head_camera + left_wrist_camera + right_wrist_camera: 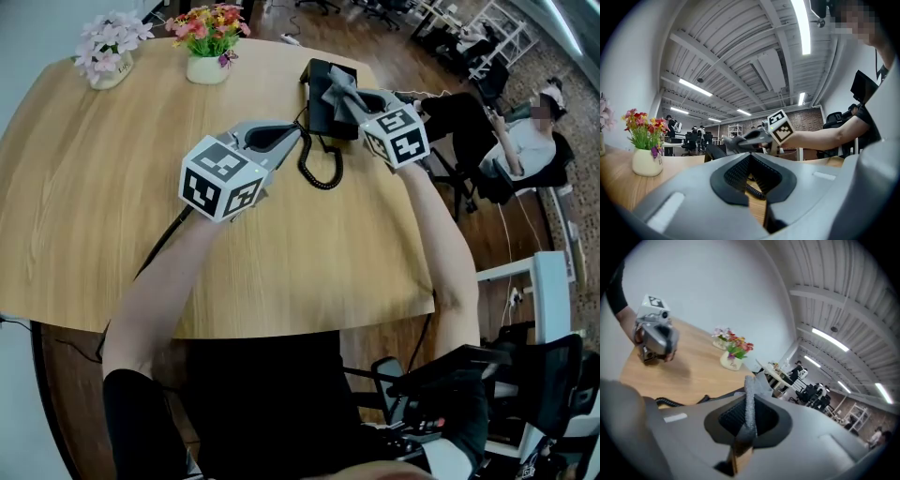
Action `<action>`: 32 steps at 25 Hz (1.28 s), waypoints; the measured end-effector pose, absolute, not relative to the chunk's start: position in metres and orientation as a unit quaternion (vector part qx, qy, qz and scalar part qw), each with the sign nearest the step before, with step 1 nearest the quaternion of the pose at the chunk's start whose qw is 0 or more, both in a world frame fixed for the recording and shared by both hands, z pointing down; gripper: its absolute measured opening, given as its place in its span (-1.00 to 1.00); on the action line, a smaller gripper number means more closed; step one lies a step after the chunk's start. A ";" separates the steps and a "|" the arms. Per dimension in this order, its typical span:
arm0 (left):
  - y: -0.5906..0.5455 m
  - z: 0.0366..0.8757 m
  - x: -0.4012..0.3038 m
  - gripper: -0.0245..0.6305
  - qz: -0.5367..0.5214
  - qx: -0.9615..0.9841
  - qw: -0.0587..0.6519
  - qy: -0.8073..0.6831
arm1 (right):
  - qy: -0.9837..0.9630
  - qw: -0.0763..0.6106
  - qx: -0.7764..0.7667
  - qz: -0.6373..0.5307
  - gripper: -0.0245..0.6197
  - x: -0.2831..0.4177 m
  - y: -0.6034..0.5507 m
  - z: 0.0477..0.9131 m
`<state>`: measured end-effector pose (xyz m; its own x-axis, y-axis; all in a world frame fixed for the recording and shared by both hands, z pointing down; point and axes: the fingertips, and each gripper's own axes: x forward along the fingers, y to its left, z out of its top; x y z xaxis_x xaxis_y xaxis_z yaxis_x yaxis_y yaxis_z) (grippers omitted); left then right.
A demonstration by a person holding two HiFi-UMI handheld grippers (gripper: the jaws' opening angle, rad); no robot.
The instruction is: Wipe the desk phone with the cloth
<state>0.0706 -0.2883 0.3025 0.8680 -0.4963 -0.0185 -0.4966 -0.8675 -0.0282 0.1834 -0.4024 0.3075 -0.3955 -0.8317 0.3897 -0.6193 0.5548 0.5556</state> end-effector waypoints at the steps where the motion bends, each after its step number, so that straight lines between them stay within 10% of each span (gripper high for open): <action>1: -0.288 0.303 0.071 -0.92 0.005 -0.966 0.016 0.256 | -0.816 0.307 0.464 -0.155 -0.86 0.193 -0.418 0.296; 13: -0.287 0.306 0.076 -0.92 0.000 -0.971 0.010 0.240 | -0.780 0.320 0.521 -0.131 -0.86 0.209 -0.525 0.306; 32: -0.287 0.306 0.073 -0.92 0.001 -0.969 0.012 0.246 | -0.814 0.460 0.312 -0.167 -0.86 0.177 -0.341 0.391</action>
<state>0.0732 -0.2874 0.3057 0.8793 -0.4763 -0.0072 -0.4763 -0.8790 -0.0231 0.1771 -0.3414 0.3914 -0.3811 -0.6625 0.6449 -0.3546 0.7489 0.5598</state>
